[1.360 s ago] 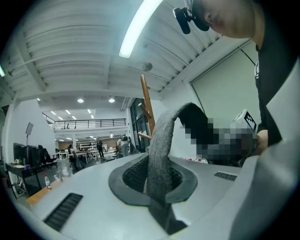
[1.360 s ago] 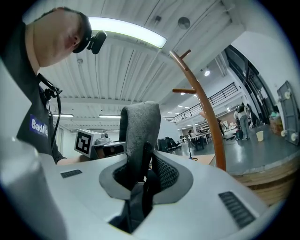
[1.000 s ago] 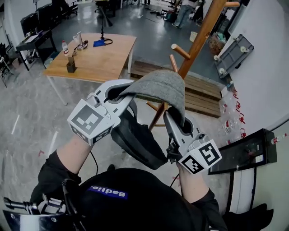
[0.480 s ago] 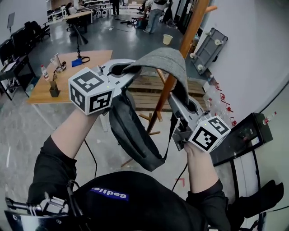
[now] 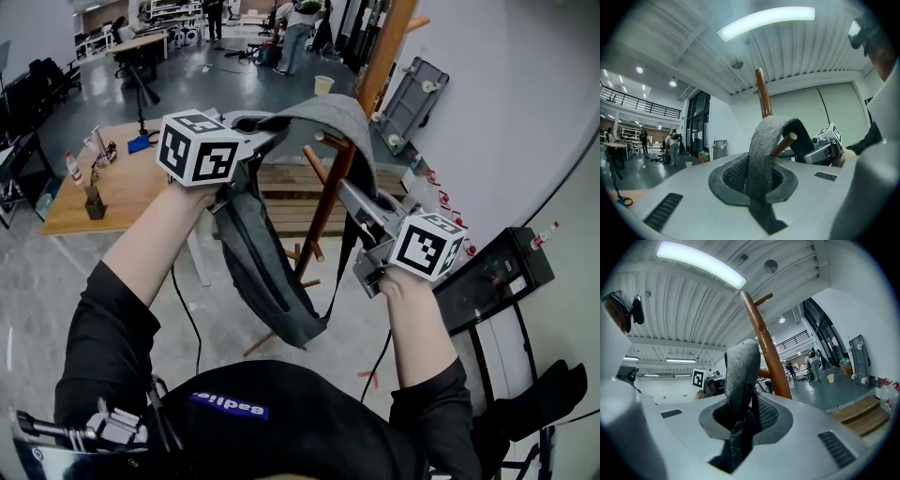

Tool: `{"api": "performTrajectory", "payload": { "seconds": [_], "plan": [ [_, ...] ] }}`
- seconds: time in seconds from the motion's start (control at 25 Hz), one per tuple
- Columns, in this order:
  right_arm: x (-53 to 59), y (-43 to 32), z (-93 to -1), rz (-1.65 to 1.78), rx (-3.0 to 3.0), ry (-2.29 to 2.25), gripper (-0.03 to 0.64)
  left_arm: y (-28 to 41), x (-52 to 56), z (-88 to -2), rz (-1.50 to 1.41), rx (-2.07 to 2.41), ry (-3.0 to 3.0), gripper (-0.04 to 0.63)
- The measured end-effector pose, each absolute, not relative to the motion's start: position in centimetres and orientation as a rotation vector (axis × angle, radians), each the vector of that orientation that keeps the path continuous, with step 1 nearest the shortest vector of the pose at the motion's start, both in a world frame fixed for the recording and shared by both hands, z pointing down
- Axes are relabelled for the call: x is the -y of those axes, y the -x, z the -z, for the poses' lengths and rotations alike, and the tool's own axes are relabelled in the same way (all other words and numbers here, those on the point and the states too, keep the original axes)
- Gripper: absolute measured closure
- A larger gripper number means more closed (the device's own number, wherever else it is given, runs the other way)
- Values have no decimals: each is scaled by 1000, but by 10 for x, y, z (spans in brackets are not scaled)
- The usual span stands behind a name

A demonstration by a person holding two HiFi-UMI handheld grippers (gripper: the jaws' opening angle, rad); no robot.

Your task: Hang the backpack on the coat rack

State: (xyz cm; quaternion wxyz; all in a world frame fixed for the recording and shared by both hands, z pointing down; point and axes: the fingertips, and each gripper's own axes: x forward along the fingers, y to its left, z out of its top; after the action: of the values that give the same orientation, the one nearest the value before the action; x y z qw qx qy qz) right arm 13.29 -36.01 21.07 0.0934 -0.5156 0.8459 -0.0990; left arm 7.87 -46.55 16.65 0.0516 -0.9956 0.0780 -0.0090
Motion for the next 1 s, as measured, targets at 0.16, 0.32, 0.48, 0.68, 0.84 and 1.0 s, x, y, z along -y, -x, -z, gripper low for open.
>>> {"api": "performTrajectory", "payload": {
  "seconds": [0.16,0.32,0.48,0.68,0.84,1.0],
  "plan": [
    [371,-133,-230,380,-2506,1512,554,-87,477,-185,66,-215,3063,565],
    [374,-126,-251,419,-2542,1474,554,-96,472,-207,85,-173,3081,563],
    [379,-116,-261,321,-2601,1499,554,-99,466,-216,60,-155,3060,561],
    [389,-104,-269,211,-2620,1577,514,-91,460,-224,9,-200,2989,561],
    [392,-104,-274,216,-2582,1559,448,-91,453,-227,-30,-249,2922,560],
    [396,-100,-280,172,-2595,1577,386,-80,449,-230,0,-345,2840,528]
  ]
}}
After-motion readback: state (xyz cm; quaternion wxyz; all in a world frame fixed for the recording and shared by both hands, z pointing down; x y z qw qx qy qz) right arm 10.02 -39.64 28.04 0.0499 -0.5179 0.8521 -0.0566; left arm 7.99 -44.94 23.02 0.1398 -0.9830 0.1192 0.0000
